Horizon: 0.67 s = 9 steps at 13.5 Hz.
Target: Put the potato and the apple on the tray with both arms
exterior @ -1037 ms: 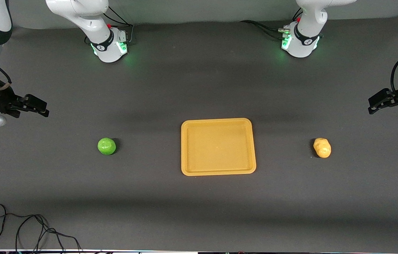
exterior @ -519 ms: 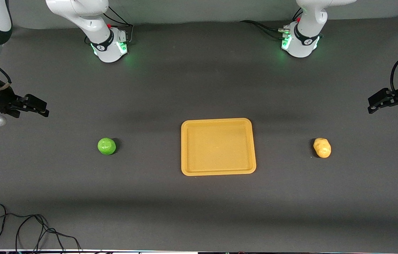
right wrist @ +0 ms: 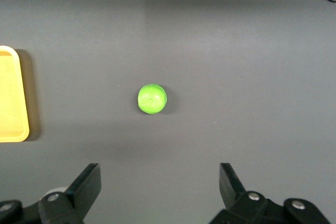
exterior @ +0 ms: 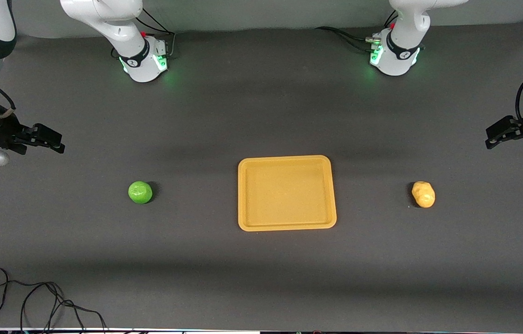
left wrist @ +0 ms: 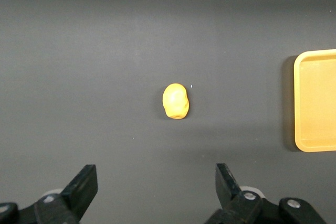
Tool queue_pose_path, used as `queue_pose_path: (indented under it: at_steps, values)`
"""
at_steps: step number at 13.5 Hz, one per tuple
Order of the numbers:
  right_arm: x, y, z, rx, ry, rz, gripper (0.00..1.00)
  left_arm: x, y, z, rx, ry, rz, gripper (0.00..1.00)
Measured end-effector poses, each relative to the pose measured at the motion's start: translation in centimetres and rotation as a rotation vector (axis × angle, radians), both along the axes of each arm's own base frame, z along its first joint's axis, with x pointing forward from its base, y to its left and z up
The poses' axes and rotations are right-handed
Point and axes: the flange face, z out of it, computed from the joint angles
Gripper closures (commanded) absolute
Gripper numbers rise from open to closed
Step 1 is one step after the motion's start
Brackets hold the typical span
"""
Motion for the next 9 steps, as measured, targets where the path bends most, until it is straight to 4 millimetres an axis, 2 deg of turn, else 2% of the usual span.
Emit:
queue_pose_path:
  at_steps: [3,9]
  values:
    - [0.1,0.1,-0.2,0.000,-0.005,0.002,0.00,0.0,-0.3,-1.6,0.002,0.034,-0.008,0.00]
    - [0.5,2.3,-2.9,0.000,-0.001,0.064,0.00,1.7,-1.1,-8.1,0.006,0.147,-0.029,0.00]
